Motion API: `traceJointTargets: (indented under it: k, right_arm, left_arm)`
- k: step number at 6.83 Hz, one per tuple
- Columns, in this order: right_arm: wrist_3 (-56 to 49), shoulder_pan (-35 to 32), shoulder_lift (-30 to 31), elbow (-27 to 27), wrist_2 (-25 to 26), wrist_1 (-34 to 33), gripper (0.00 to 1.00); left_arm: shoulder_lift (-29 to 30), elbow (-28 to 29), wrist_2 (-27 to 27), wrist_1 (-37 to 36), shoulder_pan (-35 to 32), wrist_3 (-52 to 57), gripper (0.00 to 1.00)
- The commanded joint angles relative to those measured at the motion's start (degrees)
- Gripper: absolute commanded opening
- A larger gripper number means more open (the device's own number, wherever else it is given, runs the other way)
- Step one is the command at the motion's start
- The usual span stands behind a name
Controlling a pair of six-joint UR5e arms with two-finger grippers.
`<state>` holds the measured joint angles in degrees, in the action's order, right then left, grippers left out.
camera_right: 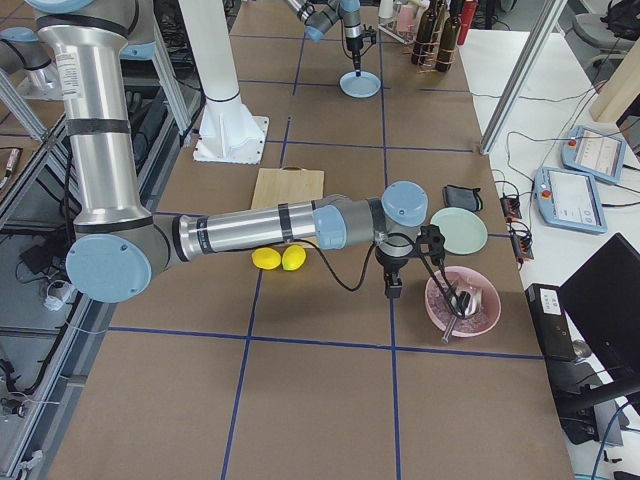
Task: Pick orange to plate
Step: 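Reach the left gripper to the rim of the light blue plate and grip it, then slide the plate with the left gripper to center while the right arm reaches out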
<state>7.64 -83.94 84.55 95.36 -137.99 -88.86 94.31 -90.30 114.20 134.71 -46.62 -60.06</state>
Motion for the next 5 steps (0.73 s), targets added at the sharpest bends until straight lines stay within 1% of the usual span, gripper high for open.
traceJointTargets:
  k: [1,2,3,4,5]
  right_arm:
    - [0.00,0.00,-0.09,0.09,0.00,0.00,1.00]
    - [0.09,0.00,-0.52,0.00,0.09,0.09,1.00]
    - [2.61,0.35,-1.66,0.09,0.00,0.09,1.00]
    - [3.07,0.96,-1.84,0.35,0.00,0.09,1.00]
    - [3.95,2.10,-1.93,0.70,-0.09,0.09,1.00]
  left_arm:
    - [-0.18,-1.79,0.49,-0.15,-0.31,0.38,0.00]
    - [-0.53,-5.03,2.59,-1.55,-1.10,0.38,0.00]
    - [2.86,-5.76,7.92,-8.35,-7.20,0.47,0.00]
    - [9.08,-6.11,9.88,-16.51,-9.95,0.47,0.00]
    - [17.84,-5.51,9.47,-26.25,-10.07,0.38,0.00]
